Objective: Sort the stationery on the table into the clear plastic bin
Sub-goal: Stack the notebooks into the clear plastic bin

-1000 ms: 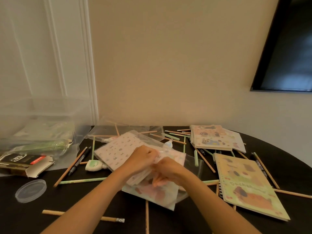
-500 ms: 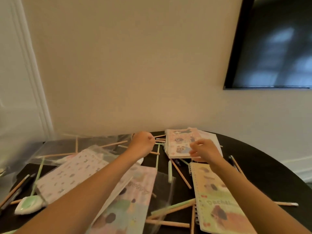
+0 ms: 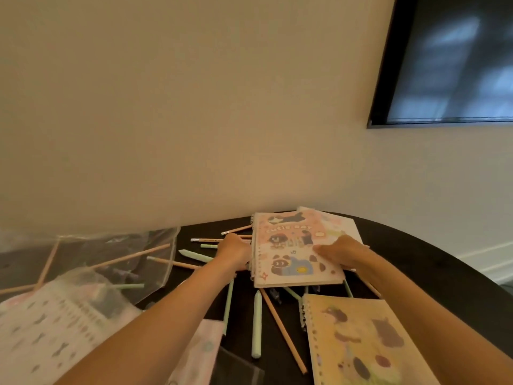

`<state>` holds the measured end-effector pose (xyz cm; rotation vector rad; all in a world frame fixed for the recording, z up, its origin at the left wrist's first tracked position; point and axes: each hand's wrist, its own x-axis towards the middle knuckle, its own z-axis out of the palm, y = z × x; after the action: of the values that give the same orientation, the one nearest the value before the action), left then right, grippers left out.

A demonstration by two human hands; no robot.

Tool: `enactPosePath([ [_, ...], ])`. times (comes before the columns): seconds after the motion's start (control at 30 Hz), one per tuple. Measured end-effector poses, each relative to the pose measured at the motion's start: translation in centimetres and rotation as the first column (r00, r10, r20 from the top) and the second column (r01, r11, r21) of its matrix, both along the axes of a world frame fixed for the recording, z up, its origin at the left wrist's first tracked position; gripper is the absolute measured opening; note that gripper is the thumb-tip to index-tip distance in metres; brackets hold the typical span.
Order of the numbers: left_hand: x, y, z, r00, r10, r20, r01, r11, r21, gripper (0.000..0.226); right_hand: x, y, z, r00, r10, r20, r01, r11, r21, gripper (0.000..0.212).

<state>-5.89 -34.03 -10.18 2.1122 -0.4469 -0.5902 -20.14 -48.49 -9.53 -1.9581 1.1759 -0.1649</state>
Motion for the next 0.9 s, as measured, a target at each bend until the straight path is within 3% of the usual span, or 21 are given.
enactPosePath([
  [0.07,0.5,-0.3,-0.6,0.999,-0.009,-0.033,0.009,1.000,-0.001,0.032,-0.3,-0.9,-0.2,0.982,-0.056,0.180,0.025,0.985,0.170,0.032],
  [0.17,0.8,-0.7,-0.8,0.991,0.034,-0.130,-0.032,0.999,0.020,0.032,-1.3,-2.4,-0.5,0.908,-0.183,0.377,0.078,0.958,0.276,0.026],
  [0.27,0.7,-1.1,-0.8,0.997,0.078,-0.014,-0.076,0.992,0.102,0.036,-2.7,-3.3,-1.0,0.818,-0.295,0.493,0.069,0.902,0.426,0.022],
  [0.37,0.4,-1.7,-1.2,0.997,0.071,0.037,-0.074,0.992,0.105,0.045,-3.8,-4.0,-1.8,0.787,-0.383,0.484,0.081,0.841,0.534,0.023],
  [0.47,0.5,-2.1,-1.5,0.996,0.079,0.028,-0.081,0.995,0.061,0.045,-4.0,-4.4,-2.4,0.804,-0.398,0.441,0.121,0.836,0.535,0.024],
  [0.67,-1.2,-2.6,-0.7,0.925,0.139,-0.353,-0.235,0.940,-0.247,0.047,-3.6,-4.4,-2.4,0.843,-0.359,0.401,0.130,0.858,0.496,0.022],
  [0.9,-2.1,-1.3,1.2,0.933,0.228,-0.278,-0.347,0.773,-0.531,0.021,-4.0,-4.2,-2.3,0.848,-0.350,0.398,0.134,0.868,0.479,0.020],
])
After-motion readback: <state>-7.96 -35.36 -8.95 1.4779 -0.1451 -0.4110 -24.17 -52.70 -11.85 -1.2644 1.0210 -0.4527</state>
